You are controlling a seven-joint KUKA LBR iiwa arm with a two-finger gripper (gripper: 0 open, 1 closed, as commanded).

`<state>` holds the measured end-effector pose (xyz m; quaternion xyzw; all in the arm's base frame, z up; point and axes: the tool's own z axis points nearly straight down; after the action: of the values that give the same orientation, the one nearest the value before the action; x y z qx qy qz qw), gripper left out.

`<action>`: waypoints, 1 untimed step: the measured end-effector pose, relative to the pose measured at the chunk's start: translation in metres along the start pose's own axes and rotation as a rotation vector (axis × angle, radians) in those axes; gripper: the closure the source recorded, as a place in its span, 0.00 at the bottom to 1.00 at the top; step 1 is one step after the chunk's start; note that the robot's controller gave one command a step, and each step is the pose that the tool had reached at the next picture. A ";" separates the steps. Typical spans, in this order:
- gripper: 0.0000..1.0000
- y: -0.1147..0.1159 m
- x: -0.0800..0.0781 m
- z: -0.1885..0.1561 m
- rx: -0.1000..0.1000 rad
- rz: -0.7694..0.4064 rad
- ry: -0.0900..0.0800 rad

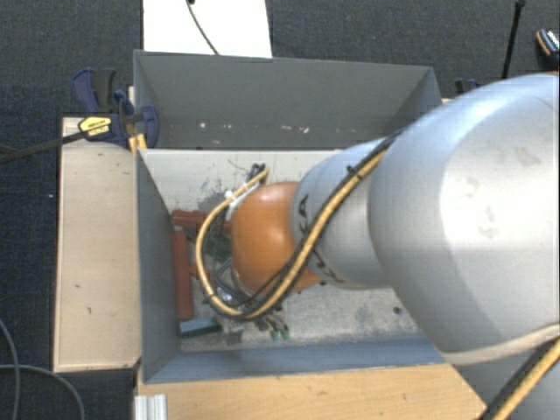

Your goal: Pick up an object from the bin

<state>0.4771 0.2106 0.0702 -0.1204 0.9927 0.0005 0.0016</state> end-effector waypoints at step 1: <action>1.00 0.001 -0.001 -0.064 -0.001 -0.007 -0.005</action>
Offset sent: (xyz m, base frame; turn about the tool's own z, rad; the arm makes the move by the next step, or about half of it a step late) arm -0.0009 0.0004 0.0603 0.0044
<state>0.4779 0.2117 0.1345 -0.1237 0.9923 0.0014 0.0039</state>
